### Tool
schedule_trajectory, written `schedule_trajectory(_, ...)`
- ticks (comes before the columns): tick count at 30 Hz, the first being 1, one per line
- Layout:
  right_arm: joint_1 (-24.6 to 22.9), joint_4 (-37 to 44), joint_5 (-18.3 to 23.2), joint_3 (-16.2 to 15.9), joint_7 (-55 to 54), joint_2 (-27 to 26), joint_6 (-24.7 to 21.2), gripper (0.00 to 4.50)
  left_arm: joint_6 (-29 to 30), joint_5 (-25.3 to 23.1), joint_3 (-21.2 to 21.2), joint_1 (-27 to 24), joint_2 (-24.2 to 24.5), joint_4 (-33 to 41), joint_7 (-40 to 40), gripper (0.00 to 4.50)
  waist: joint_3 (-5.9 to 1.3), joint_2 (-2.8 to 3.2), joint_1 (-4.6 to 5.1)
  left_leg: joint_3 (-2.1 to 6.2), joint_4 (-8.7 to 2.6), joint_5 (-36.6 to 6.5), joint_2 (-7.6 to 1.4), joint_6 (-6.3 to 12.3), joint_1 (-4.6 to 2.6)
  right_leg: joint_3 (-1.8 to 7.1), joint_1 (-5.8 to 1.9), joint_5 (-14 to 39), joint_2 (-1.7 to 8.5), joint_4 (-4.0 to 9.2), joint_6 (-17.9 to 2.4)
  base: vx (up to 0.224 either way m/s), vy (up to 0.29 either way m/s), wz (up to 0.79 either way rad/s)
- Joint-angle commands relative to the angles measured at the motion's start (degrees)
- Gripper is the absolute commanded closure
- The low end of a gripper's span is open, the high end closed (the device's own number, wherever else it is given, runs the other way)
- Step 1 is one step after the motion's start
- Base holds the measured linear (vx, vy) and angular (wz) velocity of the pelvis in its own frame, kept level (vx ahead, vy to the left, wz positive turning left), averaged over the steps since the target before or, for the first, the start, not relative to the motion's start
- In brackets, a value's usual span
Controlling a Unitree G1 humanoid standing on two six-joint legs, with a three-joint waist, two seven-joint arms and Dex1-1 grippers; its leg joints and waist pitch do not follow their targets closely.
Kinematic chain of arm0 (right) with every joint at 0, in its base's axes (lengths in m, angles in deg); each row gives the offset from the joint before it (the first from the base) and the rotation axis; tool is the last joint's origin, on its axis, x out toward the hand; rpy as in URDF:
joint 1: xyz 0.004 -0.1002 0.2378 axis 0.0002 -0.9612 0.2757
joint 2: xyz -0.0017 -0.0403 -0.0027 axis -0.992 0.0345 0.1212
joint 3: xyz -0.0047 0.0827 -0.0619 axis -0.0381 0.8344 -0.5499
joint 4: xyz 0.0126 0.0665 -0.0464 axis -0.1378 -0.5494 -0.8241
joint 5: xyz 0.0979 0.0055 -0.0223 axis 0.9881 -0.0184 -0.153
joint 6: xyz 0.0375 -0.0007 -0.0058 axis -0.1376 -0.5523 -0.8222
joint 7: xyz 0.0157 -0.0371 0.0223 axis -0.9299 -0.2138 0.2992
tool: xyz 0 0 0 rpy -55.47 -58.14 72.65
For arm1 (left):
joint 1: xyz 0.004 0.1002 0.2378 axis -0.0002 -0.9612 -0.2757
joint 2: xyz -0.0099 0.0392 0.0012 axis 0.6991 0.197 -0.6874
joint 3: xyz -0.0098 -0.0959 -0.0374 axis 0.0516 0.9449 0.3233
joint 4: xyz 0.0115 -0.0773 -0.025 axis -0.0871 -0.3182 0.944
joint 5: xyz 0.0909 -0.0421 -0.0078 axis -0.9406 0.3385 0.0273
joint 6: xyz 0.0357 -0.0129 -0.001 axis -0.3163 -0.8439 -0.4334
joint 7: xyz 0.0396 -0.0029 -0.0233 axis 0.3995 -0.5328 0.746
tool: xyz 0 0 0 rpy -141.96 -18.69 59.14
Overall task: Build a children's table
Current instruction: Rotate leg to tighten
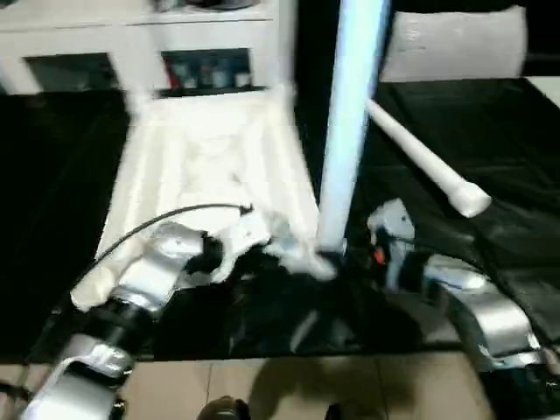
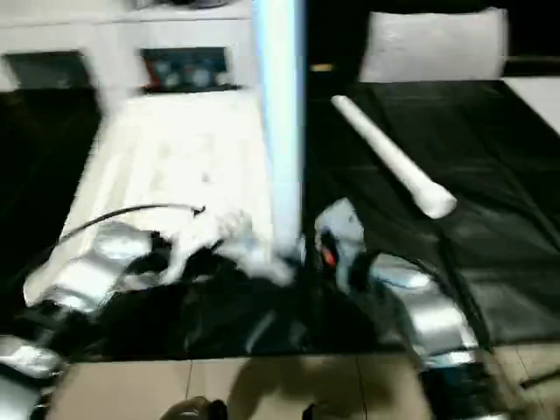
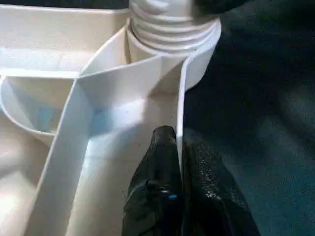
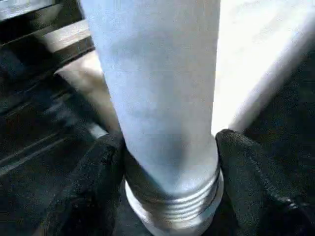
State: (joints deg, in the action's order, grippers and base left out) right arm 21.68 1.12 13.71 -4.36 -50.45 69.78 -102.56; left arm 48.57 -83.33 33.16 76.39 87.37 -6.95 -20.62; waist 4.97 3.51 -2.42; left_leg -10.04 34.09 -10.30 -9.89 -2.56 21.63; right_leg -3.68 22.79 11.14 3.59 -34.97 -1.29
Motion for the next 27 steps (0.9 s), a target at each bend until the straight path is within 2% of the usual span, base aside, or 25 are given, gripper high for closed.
schedule_trajectory(1,0.29,-0.37,2.06,-4.72,-3.64,-5.79,-3.89,1.92,1.98,2.12,4.41,2.81,-5.07,2.35,-11.96,4.50,-2.80,-0.91,0.30,1.81,-4.38,-16.30,-2.52,0.52,-0.83,2.67,-1.97,29.25,5.05,6.40,-7.17,0.000,0.000,0.00)
schedule_trajectory(3,1.55,-2.02,0.85,-4.05,-8.44,-8.97,-4.59,1.99,3.57,0.90,4.95,2.71,-7.33,3.01,-16.14,4.50,-2.87,-0.88,0.68,1.78,-4.57,-14.48,-2.64,1.02,-0.50,2.87,-2.00,26.11,4.82,6.19,-6.96,0.000,0.000,0.00)
schedule_trajectory(6,2.70,-3.67,-1.15,-4.28,-11.87,-11.41,-3.68,1.99,4.87,-1.65,3.99,2.20,-8.53,4.69,-18.48,4.50,-3.08,-0.68,0.94,1.55,-4.45,-12.54,-2.56,1.84,-0.39,2.98,-2.03,22.04,4.68,5.91,-7.71,0.000,0.000,0.00)
schedule_trajectory(7,2.70,-3.65,-1.20,-4.36,-11.79,-11.41,-3.57,1.66,4.89,-1.71,3.92,2.18,-8.52,4.76,-18.43,4.50,-3.29,-0.61,0.84,1.50,-4.35,-11.25,-2.64,2.17,-0.35,3.02,-2.15,19.34,4.63,5.72,-8.11,0.000,0.000,0.00)
schedule_trajectory(8,2.72,-3.51,-1.55,-5.00,-11.14,-11.39,-2.63,1.46,5.06,-2.17,3.33,1.97,-8.41,5.31,-18.00,4.50,-3.41,-0.85,0.81,1.42,-4.30,-10.59,-2.69,2.46,-0.31,3.07,-2.23,17.69,4.62,5.60,-8.38,0.000,0.000,0.00)
schedule_trajectory(9,2.61,-3.25,-1.98,-5.32,-11.11,-11.39,-1.85,1.46,5.15,-2.41,2.72,1.66,-8.08,5.85,-17.19,4.50,-3.61,-0.68,0.68,1.36,-4.12,-8.53,-2.70,3.17,-0.19,3.11,-2.40,13.51,4.60,5.11,-9.39,0.000,0.000,0.00)
schedule_trajectory(10,2.60,-3.23,-2.01,-5.34,-11.11,-11.39,-1.79,1.32,5.16,-2.43,2.68,1.64,-8.06,5.88,-17.14,4.50,-3.72,-0.65,0.64,1.29,-4.02,-7.56,-2.69,3.58,-0.14,3.10,-2.45,11.54,4.57,4.95,-9.82,0.000,0.000,0.00)
schedule_trajectory(11,2.04,-1.98,-3.63,-6.10,-10.77,-10.39,-0.09,1.29,5.67,-2.69,2.07,1.23,-6.96,6.53,-16.03,4.50,-3.83,-0.69,0.56,1.25,-3.87,-5.31,-2.72,4.65,0.01,3.03,-2.63,6.86,4.50,4.41,-11.07,0.000,0.000,0.00)
schedule_trajectory(12,1.80,-1.59,-4.00,-6.15,-10.77,-9.99,0.49,1.22,5.66,-2.76,1.99,1.20,-6.35,6.52,-15.72,4.50,-3.82,-0.62,0.53,1.24,-3.87,-4.79,-2.74,4.97,0.02,3.00,-2.63,5.76,4.53,4.32,-11.45,0.000,0.000,0.00)
schedule_trajectory(14,0.92,-0.27,-3.43,-6.47,-8.27,-8.35,2.31,1.04,4.90,-2.58,2.02,1.32,-4.92,6.28,-14.25,4.50,-3.68,-0.36,0.53,1.19,-3.85,-5.31,-2.65,5.48,0.04,2.94,-2.73,5.38,4.58,4.36,-11.95,0.000,0.000,0.00)
schedule_trajectory(15,0.55,0.32,-3.09,-6.46,-7.17,-7.67,3.07,0.88,4.59,-2.35,2.12,1.33,-4.41,6.29,-13.51,4.50,-3.46,-0.26,0.54,1.16,-3.91,-6.51,-2.69,5.43,0.04,2.93,-2.74,6.89,4.59,4.60,-11.79,0.000,0.000,0.00)
schedule_trajectory(18,-0.16,1.71,-2.62,-5.82,-4.01,-4.87,4.97,0.72,3.33,-2.14,1.91,1.10,-2.48,6.86,-10.46,4.50,-3.14,-0.49,0.95,1.31,-4.24,-9.78,-2.75,4.39,0.09,2.88,-2.87,12.46,4.60,5.11,-10.57,0.000,0.000,0.00)
schedule_trajectory(19,-0.22,2.02,-2.54,-5.40,-2.26,-3.15,6.06,0.54,2.08,-2.30,1.20,0.94,-1.17,7.00,-8.30,4.50,-3.15,-0.53,0.98,1.42,-4.28,-9.98,-2.72,4.22,0.17,2.82,-2.92,13.11,4.60,5.16,-10.32,0.000,0.000,0.00)
schedule_trajectory(20,-0.22,2.02,-2.54,-5.40,-2.26,-3.15,6.06,0.54,2.08,-2.30,1.20,0.94,-1.17,7.00,-8.30,4.50,-3.17,-0.54,1.06,1.42,-4.27,-10.09,-2.75,4.22,0.15,2.87,-2.94,13.49,4.61,5.28,-10.07,0.000,0.000,0.00)
schedule_trajectory(21,-0.21,2.55,-1.92,-4.91,3.00,0.95,7.47,0.43,-0.99,-1.65,0.37,0.52,1.11,6.76,-3.45,4.50,-3.12,-0.28,1.24,1.44,-4.27,-10.40,-2.83,4.27,0.05,2.94,-2.80,13.35,4.60,5.21,-10.20,0.000,0.000,0.00)
schedule_trajectory(23,-0.17,2.68,-1.69,-4.88,5.00,2.45,7.82,0.28,-2.32,-1.31,0.16,0.41,1.84,6.48,-1.74,4.50,-3.18,-0.33,1.31,1.33,-4.15,-10.24,-2.98,4.69,-0.13,3.01,-2.68,11.91,4.56,5.15,-10.92,0.000,0.000,0.00)
schedule_trajectory(24,-0.23,3.01,-0.40,-4.81,10.47,6.05,8.56,0.20,-6.15,-0.19,-0.71,0.28,3.87,5.52,3.05,4.50,-3.20,-0.39,1.18,1.33,-4.08,-9.46,-2.99,5.20,-0.08,2.99,-2.75,10.31,4.47,5.01,-11.55,0.000,0.000,0.00)
schedule_trajectory(25,-0.28,3.09,0.05,-4.69,12.43,7.22,8.85,0.12,-7.18,0.08,-1.24,0.28,4.71,5.17,4.77,4.50,-3.35,-0.31,0.81,1.33,-3.95,-8.62,-3.02,5.76,-0.06,3.00,-2.91,8.81,4.58,4.75,-11.89,0.000,0.000,0.00)
schedule_trajectory(26,-0.31,3.14,0.30,-4.60,13.66,7.92,9.03,0.12,-7.78,0.22,-1.58,0.28,5.24,4.94,5.84,4.50,-3.30,-0.28,0.72,1.25,-3.97,-8.21,-3.10,6.07,-0.09,3.07,-2.79,7.90,4.59,4.66,-12.20,0.000,0.000,0.00)
schedule_trajectory(27,-0.07,2.98,0.53,-4.54,15.71,9.23,9.20,0.04,-9.11,0.82,-2.14,0.36,6.08,4.29,8.62,4.50,-3.39,-0.28,0.07,1.15,-3.88,-7.18,-3.30,6.73,-0.40,3.10,-2.53,5.87,4.60,4.38,-13.13,0.000,0.000,0.00)
